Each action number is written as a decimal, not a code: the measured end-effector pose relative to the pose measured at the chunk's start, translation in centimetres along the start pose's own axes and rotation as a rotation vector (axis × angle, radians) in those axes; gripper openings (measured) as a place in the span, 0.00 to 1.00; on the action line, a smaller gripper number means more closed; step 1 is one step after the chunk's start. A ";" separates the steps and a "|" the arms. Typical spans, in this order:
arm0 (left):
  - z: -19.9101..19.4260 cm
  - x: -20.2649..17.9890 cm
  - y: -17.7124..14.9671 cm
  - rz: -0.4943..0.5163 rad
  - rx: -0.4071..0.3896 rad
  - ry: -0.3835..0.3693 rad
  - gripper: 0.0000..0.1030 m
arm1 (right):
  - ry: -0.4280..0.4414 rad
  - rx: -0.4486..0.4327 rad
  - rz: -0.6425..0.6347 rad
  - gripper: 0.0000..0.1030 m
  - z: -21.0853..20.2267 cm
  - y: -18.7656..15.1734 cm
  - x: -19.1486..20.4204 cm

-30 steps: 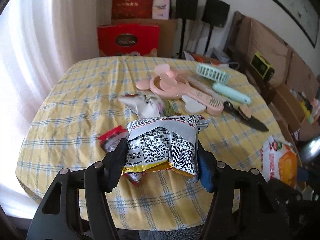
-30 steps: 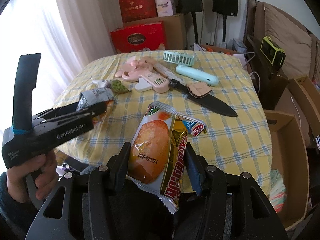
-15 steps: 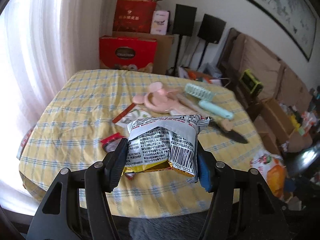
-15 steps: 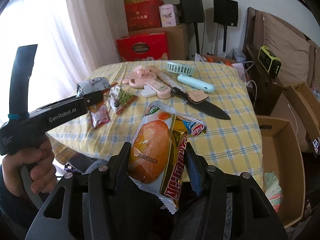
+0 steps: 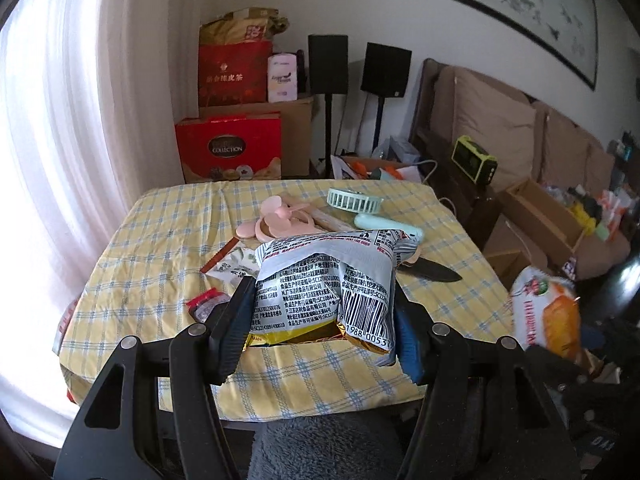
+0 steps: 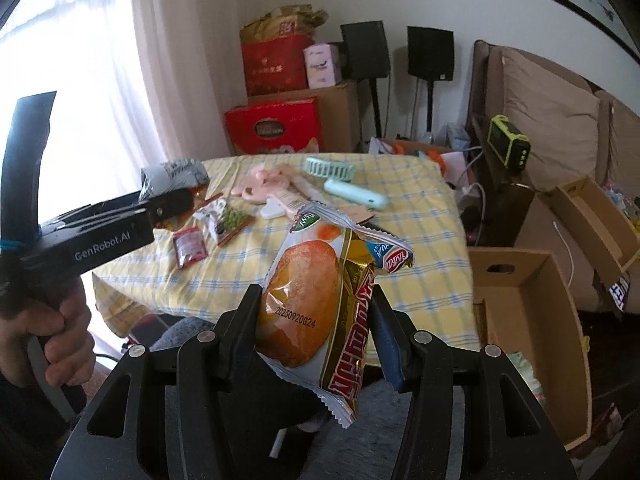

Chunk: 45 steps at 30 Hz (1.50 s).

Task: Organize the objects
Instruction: 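Lift both held snack bags and turn away from the table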

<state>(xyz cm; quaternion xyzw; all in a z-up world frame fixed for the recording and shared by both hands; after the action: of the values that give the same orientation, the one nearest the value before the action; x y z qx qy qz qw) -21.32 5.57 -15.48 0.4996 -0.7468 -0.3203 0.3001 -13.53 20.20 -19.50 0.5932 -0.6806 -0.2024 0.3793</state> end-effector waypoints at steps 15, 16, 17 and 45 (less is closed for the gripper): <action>-2.9 1.0 0.4 -0.098 -0.028 0.033 0.57 | -0.008 -0.070 -0.005 0.51 -3.8 -1.6 -4.8; -3.1 1.3 0.3 -0.109 -0.031 0.040 0.57 | -0.033 -0.091 0.020 0.51 -4.1 -2.3 -6.0; -3.3 1.7 0.2 -0.126 -0.035 0.050 0.57 | -0.046 -0.079 0.050 0.51 -4.0 -2.7 -6.9; -6.1 -1.0 3.5 -0.127 -0.079 0.154 0.58 | 0.002 -0.175 0.087 0.51 -10.0 1.3 -10.3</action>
<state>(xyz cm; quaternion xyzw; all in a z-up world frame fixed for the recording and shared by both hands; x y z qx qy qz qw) -18.24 6.44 -9.17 0.5570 -0.6749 -0.3287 0.3553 -6.77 32.10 -15.06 0.5279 -0.6851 -0.2440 0.4386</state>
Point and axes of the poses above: each gripper's, at about its wrist camera, not at the fingertips, and z roughly the way its jaws point, x to its left, y to its top, the point moved 10 cm from there along z, roughly the way its jaws point, and after that the axes turned 13 degrees about z, right-handed, at the moved point
